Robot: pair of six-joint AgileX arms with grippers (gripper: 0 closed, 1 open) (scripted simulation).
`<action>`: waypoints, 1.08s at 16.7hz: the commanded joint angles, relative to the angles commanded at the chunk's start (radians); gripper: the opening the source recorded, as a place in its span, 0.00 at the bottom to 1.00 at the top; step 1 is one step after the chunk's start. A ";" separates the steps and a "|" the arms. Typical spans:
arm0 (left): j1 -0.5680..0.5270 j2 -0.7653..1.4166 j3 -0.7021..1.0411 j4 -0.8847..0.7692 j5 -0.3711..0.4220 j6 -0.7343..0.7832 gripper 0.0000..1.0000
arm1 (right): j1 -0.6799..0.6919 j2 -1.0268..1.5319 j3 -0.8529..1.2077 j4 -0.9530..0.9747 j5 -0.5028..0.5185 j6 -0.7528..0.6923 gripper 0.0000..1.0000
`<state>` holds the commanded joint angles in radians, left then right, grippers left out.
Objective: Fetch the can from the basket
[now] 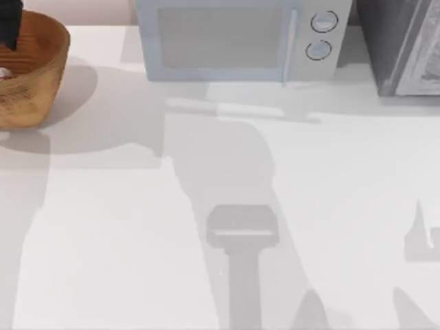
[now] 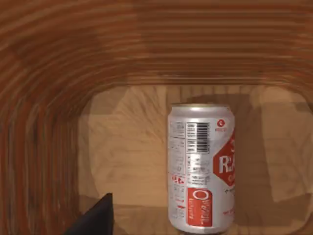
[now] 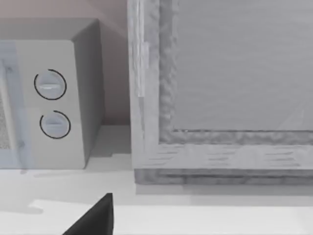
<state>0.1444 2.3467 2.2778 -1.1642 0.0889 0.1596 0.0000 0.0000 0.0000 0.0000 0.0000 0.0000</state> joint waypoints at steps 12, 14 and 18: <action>0.007 0.172 0.109 -0.084 0.003 0.016 1.00 | 0.000 0.000 0.000 0.000 0.000 0.000 1.00; 0.007 0.187 0.081 -0.039 0.003 0.013 1.00 | 0.000 0.000 0.000 0.000 0.000 0.000 1.00; 0.003 0.225 0.018 0.062 0.003 0.010 1.00 | 0.000 0.000 0.000 0.000 0.000 0.000 1.00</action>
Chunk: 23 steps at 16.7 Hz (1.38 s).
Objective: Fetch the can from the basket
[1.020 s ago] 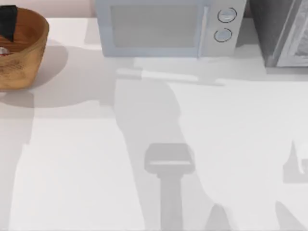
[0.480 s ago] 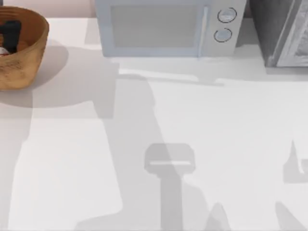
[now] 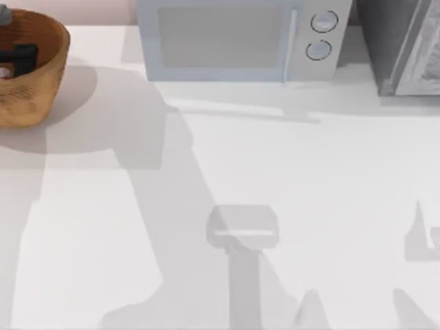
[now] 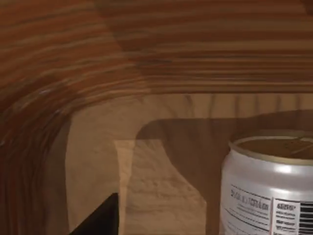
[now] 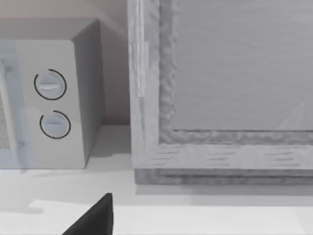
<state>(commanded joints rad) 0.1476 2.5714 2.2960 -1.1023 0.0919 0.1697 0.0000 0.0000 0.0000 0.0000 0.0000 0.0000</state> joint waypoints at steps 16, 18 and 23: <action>0.000 0.005 -0.008 0.013 0.000 0.000 0.17 | 0.000 0.000 0.000 0.000 0.000 0.000 1.00; 0.000 0.005 -0.008 0.013 0.000 0.000 0.02 | 0.000 0.000 0.000 0.000 0.000 0.000 1.00; 0.000 0.005 -0.008 0.013 0.000 0.000 0.00 | 0.000 0.000 0.000 0.000 0.000 0.000 1.00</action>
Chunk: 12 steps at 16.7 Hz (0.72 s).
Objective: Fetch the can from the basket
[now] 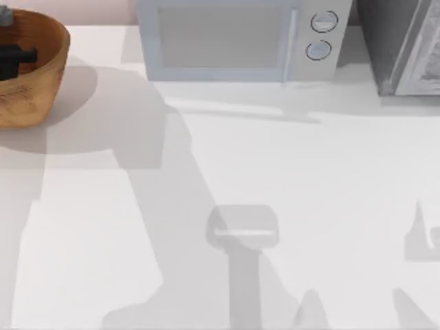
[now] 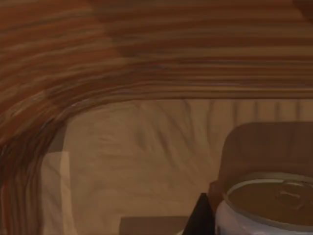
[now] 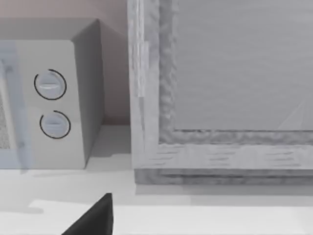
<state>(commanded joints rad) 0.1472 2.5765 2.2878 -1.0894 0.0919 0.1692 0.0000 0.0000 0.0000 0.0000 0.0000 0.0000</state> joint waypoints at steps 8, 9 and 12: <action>-0.001 -0.093 -0.043 0.031 -0.006 -0.008 0.00 | 0.000 0.000 0.000 0.000 0.000 0.000 1.00; -0.003 -0.131 -0.074 0.053 -0.007 -0.011 0.00 | 0.000 0.000 0.000 0.000 0.000 0.000 1.00; -0.014 -0.301 -0.220 0.139 -0.014 -0.022 0.00 | 0.000 0.000 0.000 0.000 0.000 0.000 1.00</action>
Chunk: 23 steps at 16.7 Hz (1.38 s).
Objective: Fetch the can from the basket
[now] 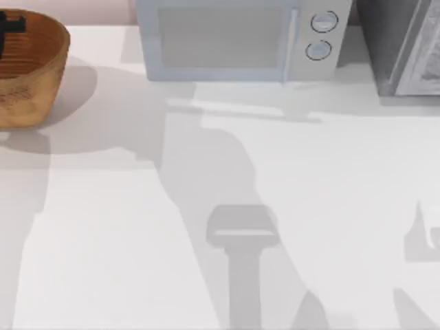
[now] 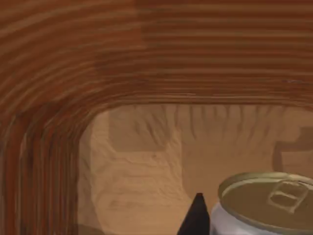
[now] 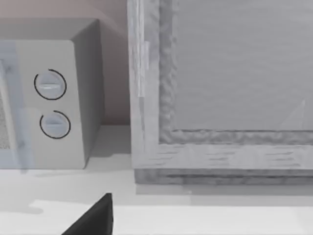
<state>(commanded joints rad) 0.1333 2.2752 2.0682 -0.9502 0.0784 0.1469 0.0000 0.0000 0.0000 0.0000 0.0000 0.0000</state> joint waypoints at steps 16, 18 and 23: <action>-0.100 -1.798 -1.642 0.657 -0.056 -0.116 0.00 | 0.000 0.000 0.000 0.000 0.000 0.000 1.00; -0.112 -1.975 -1.803 0.746 -0.063 -0.128 0.00 | 0.000 0.000 0.000 0.000 0.000 0.000 1.00; -0.131 -2.241 -2.040 0.921 -0.076 -0.145 0.00 | 0.000 0.000 0.000 0.000 0.000 0.000 1.00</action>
<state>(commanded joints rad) 0.0027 0.0346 0.0279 -0.0296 0.0021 0.0022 0.0000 0.0000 0.0000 0.0000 0.0000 0.0000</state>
